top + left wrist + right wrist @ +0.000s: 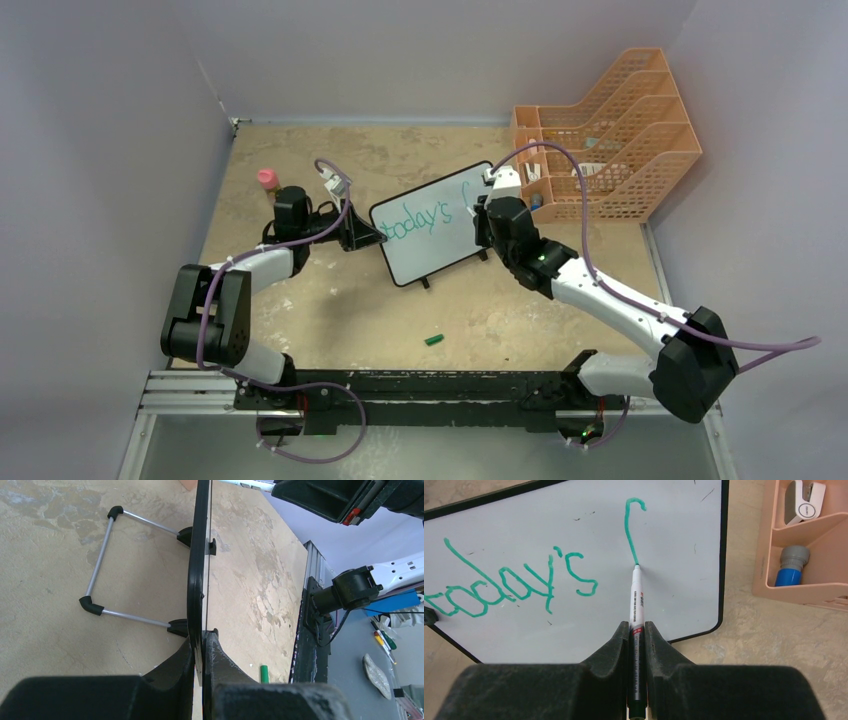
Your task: Write a sentence on the whiteboard
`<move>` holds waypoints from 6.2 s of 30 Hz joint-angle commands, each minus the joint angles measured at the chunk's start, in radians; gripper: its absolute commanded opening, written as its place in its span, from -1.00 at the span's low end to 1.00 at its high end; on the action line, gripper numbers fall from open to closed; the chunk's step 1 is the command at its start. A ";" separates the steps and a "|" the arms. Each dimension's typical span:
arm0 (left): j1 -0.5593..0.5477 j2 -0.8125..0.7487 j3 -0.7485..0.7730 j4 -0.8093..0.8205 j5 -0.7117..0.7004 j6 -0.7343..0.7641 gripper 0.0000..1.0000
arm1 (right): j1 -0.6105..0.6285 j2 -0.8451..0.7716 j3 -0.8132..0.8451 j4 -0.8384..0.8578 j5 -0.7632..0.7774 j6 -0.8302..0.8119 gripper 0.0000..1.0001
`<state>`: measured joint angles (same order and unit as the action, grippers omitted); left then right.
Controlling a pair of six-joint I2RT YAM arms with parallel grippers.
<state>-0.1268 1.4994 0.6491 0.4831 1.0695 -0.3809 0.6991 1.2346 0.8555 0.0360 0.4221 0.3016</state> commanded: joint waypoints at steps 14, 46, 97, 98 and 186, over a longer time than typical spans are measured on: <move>0.001 -0.027 0.026 0.000 -0.013 0.034 -1.00 | -0.004 -0.028 -0.008 -0.035 -0.052 0.046 -1.00; 0.001 -0.032 0.028 -0.007 -0.019 0.039 -1.00 | -0.006 -0.018 0.076 0.084 -0.016 -0.022 -1.00; 0.001 -0.041 0.030 -0.027 -0.032 0.056 -1.00 | -0.030 -0.053 0.042 0.070 0.020 -0.028 -1.00; 0.001 -0.039 0.030 -0.028 -0.031 0.056 -1.00 | -0.032 -0.049 0.042 0.074 0.019 -0.031 -1.00; 0.001 -0.044 0.030 -0.033 -0.032 0.059 -1.00 | -0.049 -0.020 -0.001 0.050 0.022 -0.036 -1.00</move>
<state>-0.1268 1.4807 0.6491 0.4397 1.0508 -0.3546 0.6598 1.2274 0.8536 0.0784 0.4091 0.2710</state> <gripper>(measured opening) 0.031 0.146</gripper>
